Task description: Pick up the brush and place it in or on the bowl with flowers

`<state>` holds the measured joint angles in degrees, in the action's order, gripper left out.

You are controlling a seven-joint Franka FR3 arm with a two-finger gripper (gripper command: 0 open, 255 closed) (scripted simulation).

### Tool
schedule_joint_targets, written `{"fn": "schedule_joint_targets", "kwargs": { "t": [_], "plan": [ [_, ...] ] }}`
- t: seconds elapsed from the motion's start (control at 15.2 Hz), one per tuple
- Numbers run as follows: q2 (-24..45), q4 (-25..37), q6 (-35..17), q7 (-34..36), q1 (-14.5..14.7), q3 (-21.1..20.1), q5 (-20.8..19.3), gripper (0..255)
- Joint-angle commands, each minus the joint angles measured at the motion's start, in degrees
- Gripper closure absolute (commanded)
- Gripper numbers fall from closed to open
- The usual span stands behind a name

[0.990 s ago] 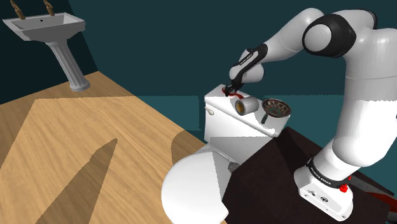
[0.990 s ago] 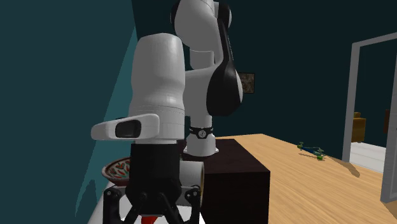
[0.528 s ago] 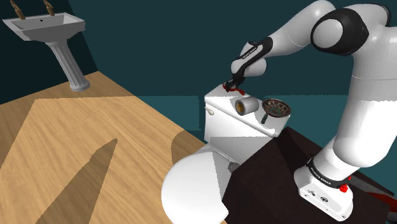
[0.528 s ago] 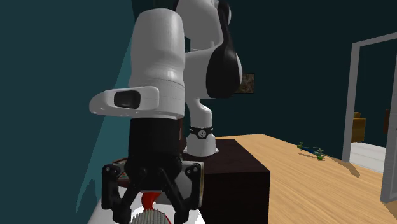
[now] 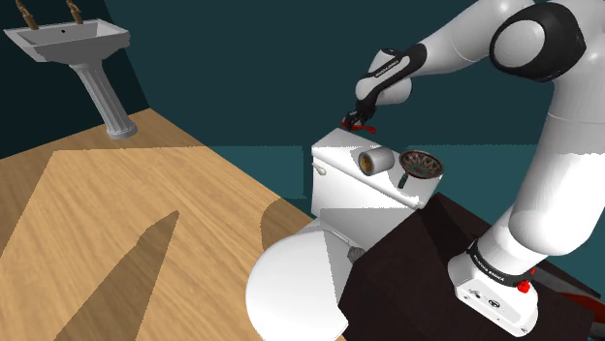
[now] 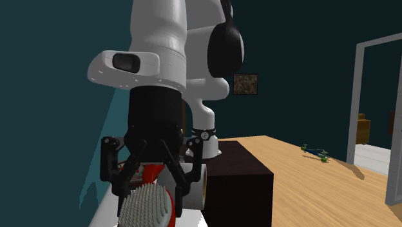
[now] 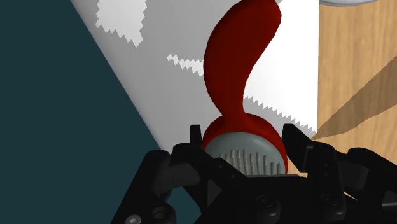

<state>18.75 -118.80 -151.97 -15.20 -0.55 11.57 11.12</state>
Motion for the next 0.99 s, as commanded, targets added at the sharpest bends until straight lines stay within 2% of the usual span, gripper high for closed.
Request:
{"fn": "schedule_joint_targets", "kwargs": {
  "t": [0.0,0.26,0.92],
  "plan": [
    [-1.02,0.13,1.13,0.48,0.27,0.30,-0.56,255],
    [-2.74,0.62,3.30,1.23,0.61,0.78,-1.51,255],
    [-18.64,-21.21,-2.67,-6.88,-3.34,4.13,-2.33,255]
  ]
}}
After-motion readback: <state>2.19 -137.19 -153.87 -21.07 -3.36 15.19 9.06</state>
